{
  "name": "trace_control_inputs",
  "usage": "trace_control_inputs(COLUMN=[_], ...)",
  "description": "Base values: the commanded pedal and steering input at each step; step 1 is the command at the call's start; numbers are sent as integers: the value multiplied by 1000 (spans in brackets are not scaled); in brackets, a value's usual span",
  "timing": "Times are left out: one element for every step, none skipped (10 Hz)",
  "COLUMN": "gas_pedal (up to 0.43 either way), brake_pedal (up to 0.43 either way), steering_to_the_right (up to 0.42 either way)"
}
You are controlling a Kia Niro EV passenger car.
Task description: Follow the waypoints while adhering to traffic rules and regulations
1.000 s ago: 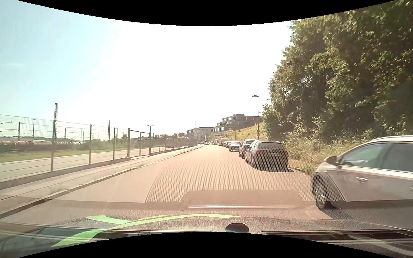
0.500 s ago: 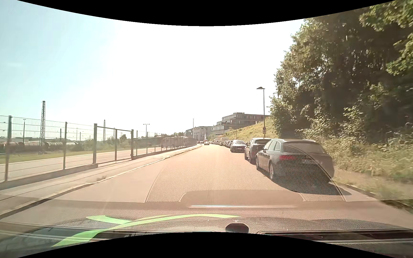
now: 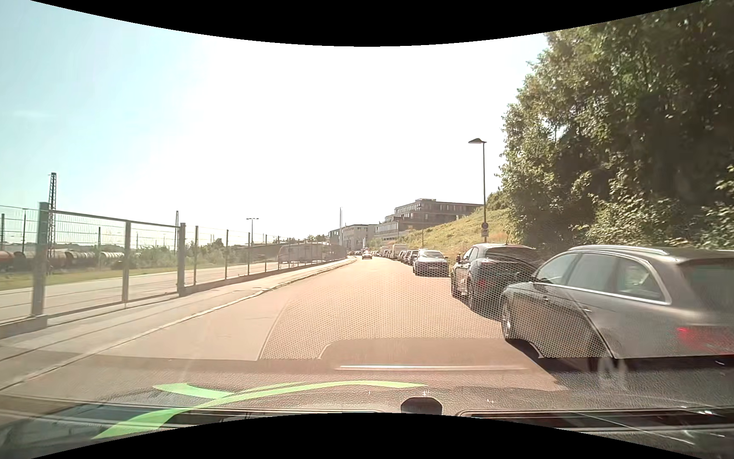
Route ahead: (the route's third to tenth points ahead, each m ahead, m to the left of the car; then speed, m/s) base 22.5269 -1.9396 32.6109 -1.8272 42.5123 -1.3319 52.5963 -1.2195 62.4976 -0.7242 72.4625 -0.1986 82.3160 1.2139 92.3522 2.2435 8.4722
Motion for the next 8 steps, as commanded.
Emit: trace_control_inputs(gas_pedal=[0, 0, 0, 0, 0, 0, 0, 0], brake_pedal=[0, 0, 0, 0, 0, 0, 0, 0], steering_to_the_right=[-2, 0, 0, 0, 0, 0, 0, 0])
